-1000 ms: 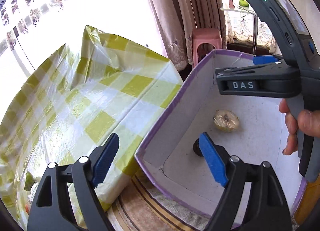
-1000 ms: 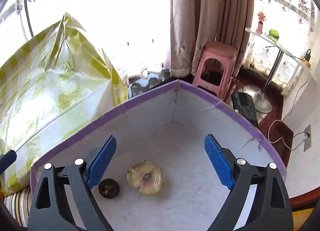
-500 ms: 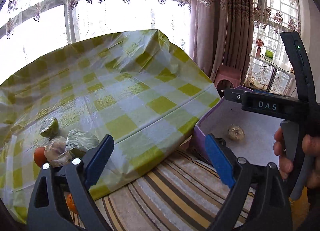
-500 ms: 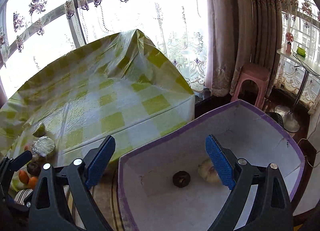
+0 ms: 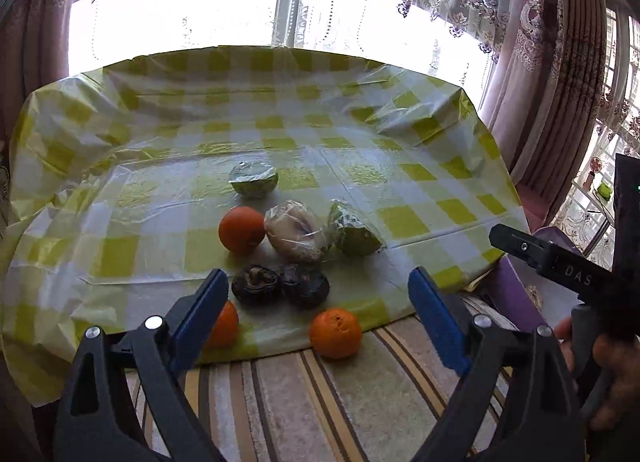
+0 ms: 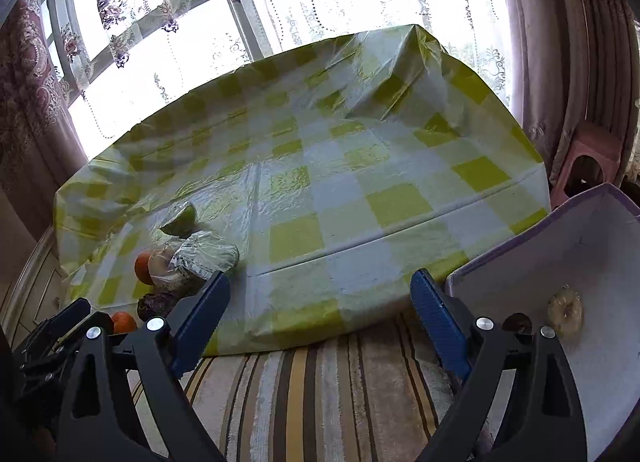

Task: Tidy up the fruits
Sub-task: 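Move both tools back from the box to the table, then grasp an orange with the left tool while the right tool grasps the wrapped green cabbage, then carry the orange and the wrapped cabbage with both tools into the box, then open the right tool to release the cabbage while the left tool releases the orange, then move both tools back from the box to the table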

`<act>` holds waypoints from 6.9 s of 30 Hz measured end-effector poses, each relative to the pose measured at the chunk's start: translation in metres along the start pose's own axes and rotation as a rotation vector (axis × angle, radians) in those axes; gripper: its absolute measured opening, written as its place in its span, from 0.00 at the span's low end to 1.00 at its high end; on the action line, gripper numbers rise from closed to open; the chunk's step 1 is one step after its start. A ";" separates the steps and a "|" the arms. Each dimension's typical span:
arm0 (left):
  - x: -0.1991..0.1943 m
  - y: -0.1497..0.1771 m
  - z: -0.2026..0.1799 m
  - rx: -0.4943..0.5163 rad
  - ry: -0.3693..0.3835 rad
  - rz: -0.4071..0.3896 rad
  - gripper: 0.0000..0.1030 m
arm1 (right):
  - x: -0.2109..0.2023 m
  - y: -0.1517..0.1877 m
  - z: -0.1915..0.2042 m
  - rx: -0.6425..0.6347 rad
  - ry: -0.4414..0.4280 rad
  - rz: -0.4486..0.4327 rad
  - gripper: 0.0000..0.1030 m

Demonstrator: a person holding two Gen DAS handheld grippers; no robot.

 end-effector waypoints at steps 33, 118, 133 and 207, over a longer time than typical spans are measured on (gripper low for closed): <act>0.036 0.035 0.071 -0.104 -0.104 0.204 0.41 | 0.105 0.008 0.089 0.036 -0.142 0.163 0.86; 0.065 0.006 -0.225 0.346 0.335 0.106 0.39 | -0.030 0.027 -0.198 0.046 0.271 0.222 0.60; 0.116 0.057 -0.323 0.574 0.495 0.257 0.39 | -0.035 0.065 -0.220 -0.122 0.298 0.432 0.60; 0.078 0.019 -0.220 0.315 0.439 0.174 0.59 | -0.054 0.000 -0.181 0.000 0.251 0.168 0.79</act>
Point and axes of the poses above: each gripper's, at about its wrist camera, not at the fingertips, and x roughly the way its jaws point, z to its left, y to its underside, the point moved 4 cm from there along x, roughly the way its jaws point, and after that the axes turned 12 degrees about -z, right-handed, at the moved point
